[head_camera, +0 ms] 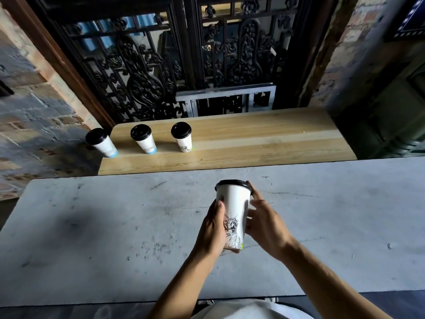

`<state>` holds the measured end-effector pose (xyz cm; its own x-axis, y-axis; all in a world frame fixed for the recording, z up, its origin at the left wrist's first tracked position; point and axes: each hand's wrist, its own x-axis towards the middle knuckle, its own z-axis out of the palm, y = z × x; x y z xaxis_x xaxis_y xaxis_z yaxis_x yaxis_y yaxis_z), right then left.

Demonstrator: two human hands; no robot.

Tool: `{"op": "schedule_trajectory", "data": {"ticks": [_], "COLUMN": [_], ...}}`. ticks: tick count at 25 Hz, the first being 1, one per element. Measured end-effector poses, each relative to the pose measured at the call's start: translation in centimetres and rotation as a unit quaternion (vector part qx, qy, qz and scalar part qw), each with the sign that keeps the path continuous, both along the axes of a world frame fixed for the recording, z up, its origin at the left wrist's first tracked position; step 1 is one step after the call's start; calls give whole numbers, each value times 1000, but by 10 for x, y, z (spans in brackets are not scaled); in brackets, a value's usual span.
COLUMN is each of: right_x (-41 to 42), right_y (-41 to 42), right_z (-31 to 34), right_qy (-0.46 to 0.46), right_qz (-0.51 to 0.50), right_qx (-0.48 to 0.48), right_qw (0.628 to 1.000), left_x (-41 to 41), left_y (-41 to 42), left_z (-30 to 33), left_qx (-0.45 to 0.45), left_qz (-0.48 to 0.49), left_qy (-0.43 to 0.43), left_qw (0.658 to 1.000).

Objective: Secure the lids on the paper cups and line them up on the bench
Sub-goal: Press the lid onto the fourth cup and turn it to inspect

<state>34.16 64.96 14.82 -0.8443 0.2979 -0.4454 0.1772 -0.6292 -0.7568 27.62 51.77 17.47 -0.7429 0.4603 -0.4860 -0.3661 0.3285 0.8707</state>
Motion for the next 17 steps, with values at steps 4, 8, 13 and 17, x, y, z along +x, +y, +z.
{"op": "schedule_trajectory", "data": {"ticks": [4, 8, 13, 17], "right_x": [3, 4, 7, 8], "right_y": [-2, -1, 5, 10], "right_z": [-7, -7, 2, 5], "right_qy": [13, 15, -3, -44], "right_qz": [9, 4, 3, 4], "right_qx": [8, 1, 12, 104], "right_qw": [1000, 1000, 1000, 994], "left_x": [6, 5, 0, -4], "left_y": [4, 4, -2, -5], "left_z": [5, -1, 1, -4], "left_qx": [12, -12, -76, -56], "left_qz": [62, 42, -33, 39], "left_qy": [-82, -62, 99, 217], "left_qw": [995, 997, 992, 974]}}
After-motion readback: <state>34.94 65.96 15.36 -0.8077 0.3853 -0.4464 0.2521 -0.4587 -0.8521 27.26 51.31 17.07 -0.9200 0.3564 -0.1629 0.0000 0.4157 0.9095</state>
